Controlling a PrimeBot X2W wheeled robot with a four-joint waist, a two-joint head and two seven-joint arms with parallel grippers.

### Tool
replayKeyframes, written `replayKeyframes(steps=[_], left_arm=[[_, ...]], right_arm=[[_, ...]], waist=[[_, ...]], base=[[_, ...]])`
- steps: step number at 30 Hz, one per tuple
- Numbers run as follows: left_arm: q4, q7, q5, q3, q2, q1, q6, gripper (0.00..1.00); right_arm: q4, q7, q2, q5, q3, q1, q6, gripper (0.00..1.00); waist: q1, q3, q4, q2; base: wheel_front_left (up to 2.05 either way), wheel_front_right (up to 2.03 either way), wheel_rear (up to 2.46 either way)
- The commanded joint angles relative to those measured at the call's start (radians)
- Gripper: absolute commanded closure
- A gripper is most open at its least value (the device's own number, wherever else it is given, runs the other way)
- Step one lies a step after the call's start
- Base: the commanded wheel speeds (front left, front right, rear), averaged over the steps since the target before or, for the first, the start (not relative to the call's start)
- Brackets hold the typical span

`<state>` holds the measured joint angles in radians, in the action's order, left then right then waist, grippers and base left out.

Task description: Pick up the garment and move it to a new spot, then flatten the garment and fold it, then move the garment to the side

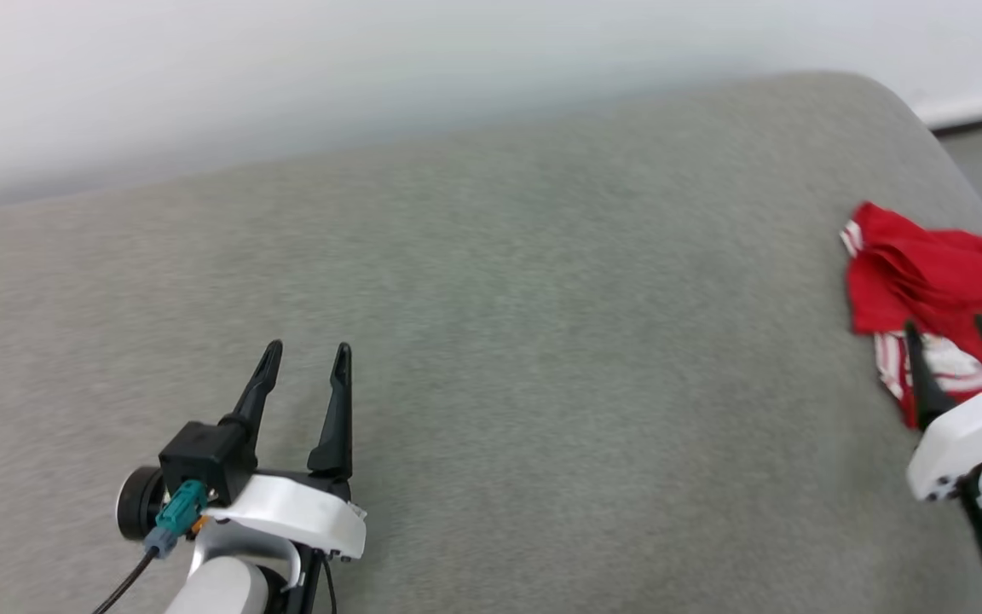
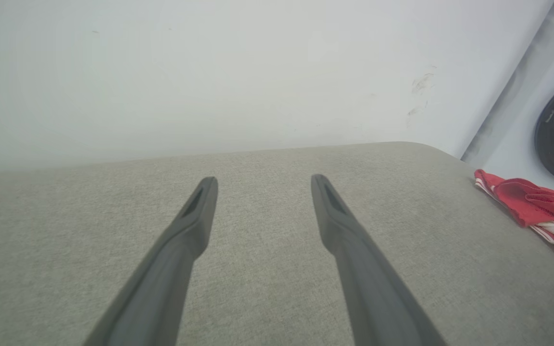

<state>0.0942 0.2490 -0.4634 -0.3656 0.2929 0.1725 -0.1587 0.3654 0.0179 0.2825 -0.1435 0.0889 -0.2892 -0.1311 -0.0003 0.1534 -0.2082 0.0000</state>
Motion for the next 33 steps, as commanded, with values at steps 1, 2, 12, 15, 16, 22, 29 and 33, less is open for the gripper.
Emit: replayKeyframes(steps=[1,2,12,15,16,22,29,33], left_arm=[[0.003,0.004,-0.005,0.003,-0.004,-0.015,-0.004,0.0],[0.005,0.005,-0.006,0.004,-0.006,-0.021,-0.004,0.0],[0.027,0.01,-0.011,0.027,0.005,-0.05,-0.016,0.0],[0.03,0.011,-0.009,0.031,0.012,-0.067,-0.019,0.0],[0.031,0.011,-0.013,0.033,0.015,-0.074,-0.02,0.0],[0.03,0.005,-0.016,0.04,0.036,-0.119,-0.029,0.0],[0.028,0.002,-0.018,0.042,0.054,-0.155,-0.041,0.0],[0.034,0.0,-0.021,0.04,0.056,-0.163,-0.044,0.0]], right_arm=[[-0.024,0.004,-0.012,-0.014,-0.012,0.023,0.001,0.0],[-0.042,0.007,-0.019,-0.022,-0.021,0.04,0.001,0.0],[-0.195,-0.045,-0.088,-0.042,-0.053,0.151,0.001,0.0],[-0.252,-0.065,-0.118,-0.022,-0.042,0.201,0.001,0.0],[-0.272,-0.072,-0.127,-0.02,-0.036,0.217,0.001,0.0],[-0.356,-0.061,-0.166,0.011,-0.038,0.318,0.001,0.0],[-0.403,-0.05,-0.185,0.029,-0.039,0.373,0.001,0.0],[-0.414,-0.05,-0.191,0.038,-0.035,0.383,0.001,0.0]], waist=[[0.0003,-0.059,0.075,0.0],[0.0003,-0.063,0.09,0.0],[0.0003,-0.112,0.207,0.0],[0.0003,-0.131,0.212,0.0],[0.0003,-0.137,0.212,0.0],[0.0003,-0.17,0.204,0.0],[0.0003,-0.196,0.212,0.0],[0.0003,-0.198,0.211,0.0]], base=[[0.0,0.0,0.0],[0.0,0.0,0.0],[0.0,0.0,0.0],[0.0,0.0,0.0],[0.0,0.0,0.0],[0.0,0.0,0.0],[0.0,0.0,0.0],[0.0,0.0,0.0]])
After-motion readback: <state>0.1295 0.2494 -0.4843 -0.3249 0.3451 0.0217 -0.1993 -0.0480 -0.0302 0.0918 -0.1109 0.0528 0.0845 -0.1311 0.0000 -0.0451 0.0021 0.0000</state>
